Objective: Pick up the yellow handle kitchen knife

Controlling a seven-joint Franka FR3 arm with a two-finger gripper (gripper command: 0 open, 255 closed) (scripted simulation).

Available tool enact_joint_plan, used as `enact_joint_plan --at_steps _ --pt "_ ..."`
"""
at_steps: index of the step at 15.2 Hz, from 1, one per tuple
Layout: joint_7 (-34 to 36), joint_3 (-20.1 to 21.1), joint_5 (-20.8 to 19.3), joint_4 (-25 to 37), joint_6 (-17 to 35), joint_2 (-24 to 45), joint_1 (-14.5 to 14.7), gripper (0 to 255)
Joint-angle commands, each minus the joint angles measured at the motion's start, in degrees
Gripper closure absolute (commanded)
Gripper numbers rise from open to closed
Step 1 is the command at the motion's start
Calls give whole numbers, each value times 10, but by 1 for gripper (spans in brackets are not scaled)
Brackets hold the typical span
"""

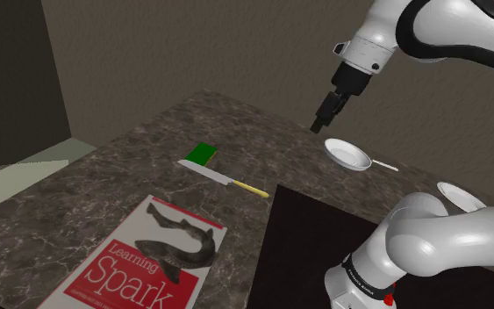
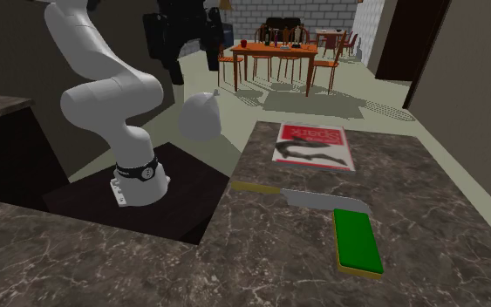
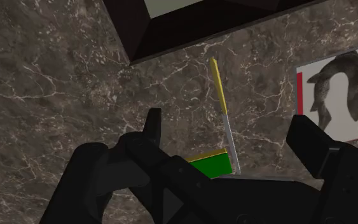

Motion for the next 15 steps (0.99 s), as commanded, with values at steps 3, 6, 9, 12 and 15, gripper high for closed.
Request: enact_joint_plan --at_steps 3,6,9,12,15 --pt "-3 13 -2 -12 37 25 6 0" --pt "-6 33 -6 -26 93 69 15 0" --pt "-7 54 -13 -33 148 118 22 0" --pt "-6 75 -24 -34 201 172 26 0" --pt "0 96 -41 -28 251 231 28 0"
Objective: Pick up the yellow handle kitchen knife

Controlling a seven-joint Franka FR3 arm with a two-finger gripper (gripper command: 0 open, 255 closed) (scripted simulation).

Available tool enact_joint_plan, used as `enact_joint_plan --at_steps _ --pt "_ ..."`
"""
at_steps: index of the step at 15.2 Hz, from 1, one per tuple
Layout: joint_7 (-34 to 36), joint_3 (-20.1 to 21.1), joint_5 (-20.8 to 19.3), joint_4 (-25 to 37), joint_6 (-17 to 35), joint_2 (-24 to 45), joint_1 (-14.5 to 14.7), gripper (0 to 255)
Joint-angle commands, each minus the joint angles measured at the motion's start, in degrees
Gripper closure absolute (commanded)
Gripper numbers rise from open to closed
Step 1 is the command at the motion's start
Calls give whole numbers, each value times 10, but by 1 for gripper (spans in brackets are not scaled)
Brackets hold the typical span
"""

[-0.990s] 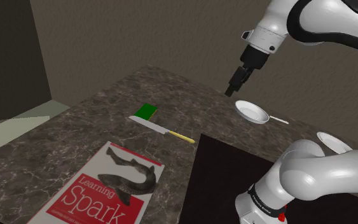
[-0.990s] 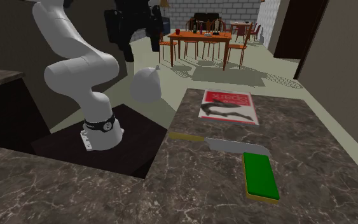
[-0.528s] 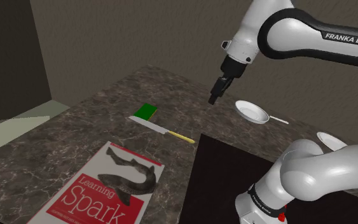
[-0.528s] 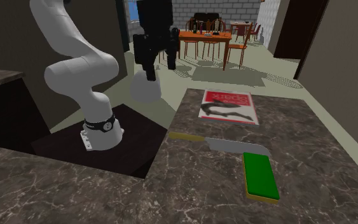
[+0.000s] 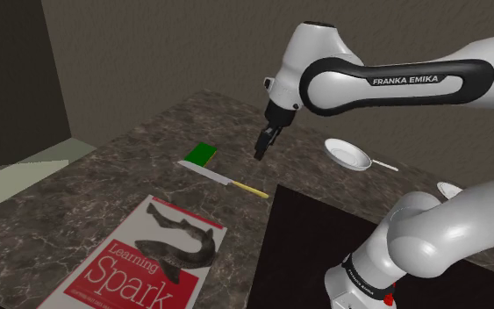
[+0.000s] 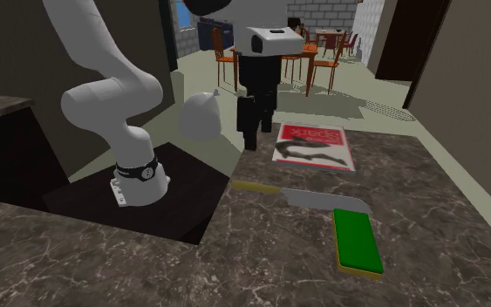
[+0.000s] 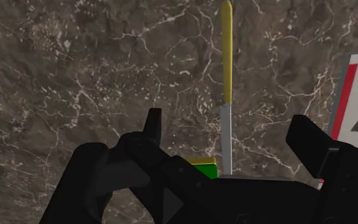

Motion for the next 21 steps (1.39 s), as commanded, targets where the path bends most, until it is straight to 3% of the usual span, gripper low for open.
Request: enact_joint_plan --at_steps 1,10,20,21 --pt "4 13 -14 7 35 44 0 0" --pt "62 66 -127 69 150 243 0 0" --pt "90 65 -157 50 206 285 0 0" --pt "90 65 -157 50 206 285 0 255"
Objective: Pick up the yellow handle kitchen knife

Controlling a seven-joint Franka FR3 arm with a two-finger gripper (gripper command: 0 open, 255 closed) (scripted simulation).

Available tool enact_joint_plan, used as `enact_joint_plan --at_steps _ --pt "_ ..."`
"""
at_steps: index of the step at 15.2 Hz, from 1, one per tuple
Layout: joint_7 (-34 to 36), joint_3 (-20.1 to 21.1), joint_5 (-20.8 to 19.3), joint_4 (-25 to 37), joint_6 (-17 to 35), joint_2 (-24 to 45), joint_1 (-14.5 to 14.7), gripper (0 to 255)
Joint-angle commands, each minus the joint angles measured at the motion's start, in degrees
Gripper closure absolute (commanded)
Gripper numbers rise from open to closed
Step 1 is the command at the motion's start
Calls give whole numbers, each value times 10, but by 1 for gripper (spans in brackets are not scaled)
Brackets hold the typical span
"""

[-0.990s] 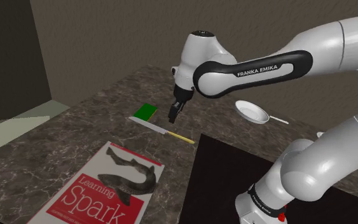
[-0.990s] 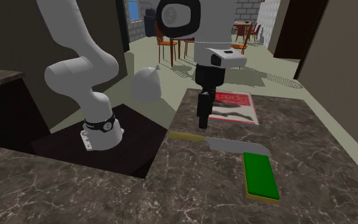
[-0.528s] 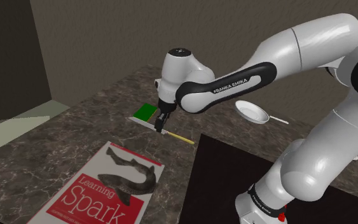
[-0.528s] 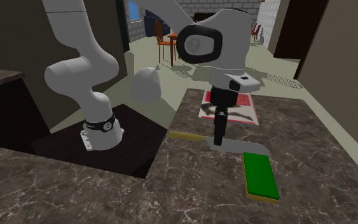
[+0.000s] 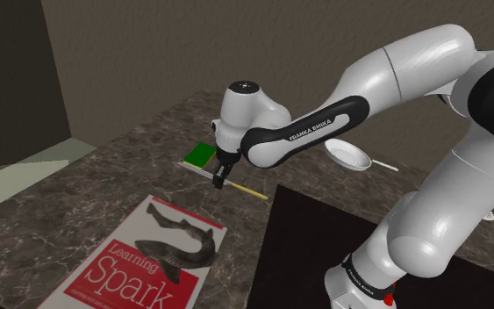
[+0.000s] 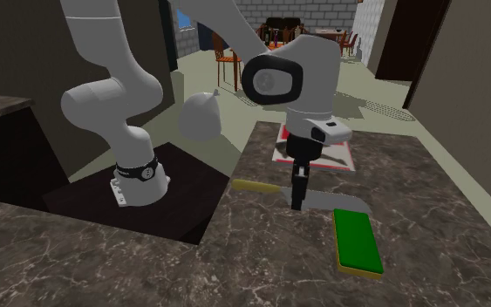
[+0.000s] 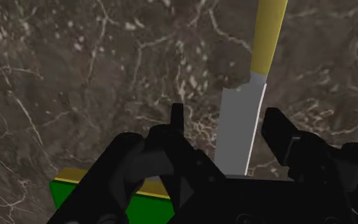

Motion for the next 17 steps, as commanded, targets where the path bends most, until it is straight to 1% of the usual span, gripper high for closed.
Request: enact_joint_plan --at_steps 1,9,17 --pt "1 0 -1 0 1 1 0 255" --pt "0 0 -1 0 1 1 0 255" --pt "-28 1 30 20 -57 -42 1 255"
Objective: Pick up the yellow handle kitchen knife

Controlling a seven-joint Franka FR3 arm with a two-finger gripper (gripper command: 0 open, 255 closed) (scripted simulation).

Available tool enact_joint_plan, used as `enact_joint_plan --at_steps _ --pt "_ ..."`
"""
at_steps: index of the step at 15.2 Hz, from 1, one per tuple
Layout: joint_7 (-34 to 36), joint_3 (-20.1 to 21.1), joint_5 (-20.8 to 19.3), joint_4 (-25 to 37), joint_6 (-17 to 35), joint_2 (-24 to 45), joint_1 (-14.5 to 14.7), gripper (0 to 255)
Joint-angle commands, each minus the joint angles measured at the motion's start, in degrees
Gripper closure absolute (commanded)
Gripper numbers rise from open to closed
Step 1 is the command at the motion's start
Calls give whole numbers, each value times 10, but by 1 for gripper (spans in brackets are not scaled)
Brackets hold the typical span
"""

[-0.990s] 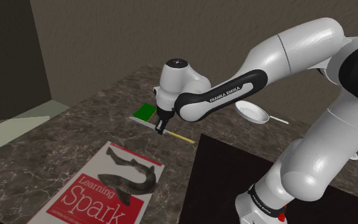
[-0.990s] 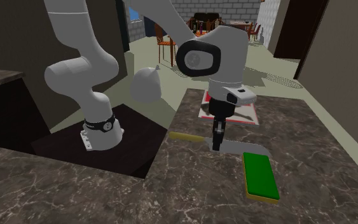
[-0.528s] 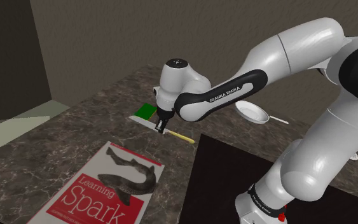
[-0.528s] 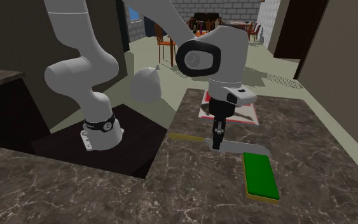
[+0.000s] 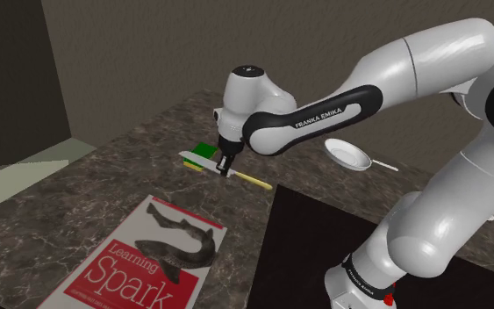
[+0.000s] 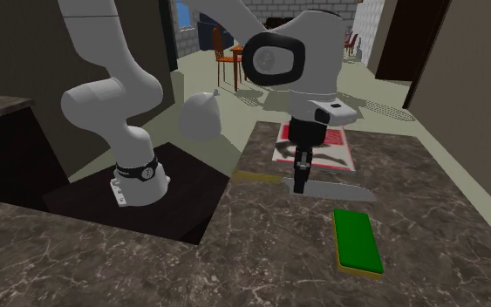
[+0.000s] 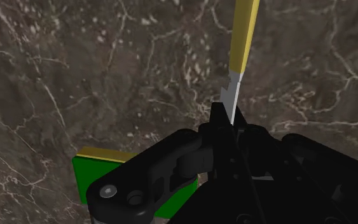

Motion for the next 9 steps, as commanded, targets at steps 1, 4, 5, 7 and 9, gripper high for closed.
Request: enact_joint_plan --at_steps 1,4,5,7,9 --pt "-7 0 7 5 -15 -11 0 255" --pt "-16 -1 16 16 -38 -24 1 255" --pt "-18 -1 18 19 -45 -29 1 255" --pt "-23 -1 23 27 -60 -37 2 255" --pt "-24 -1 24 27 -61 -37 2 255"
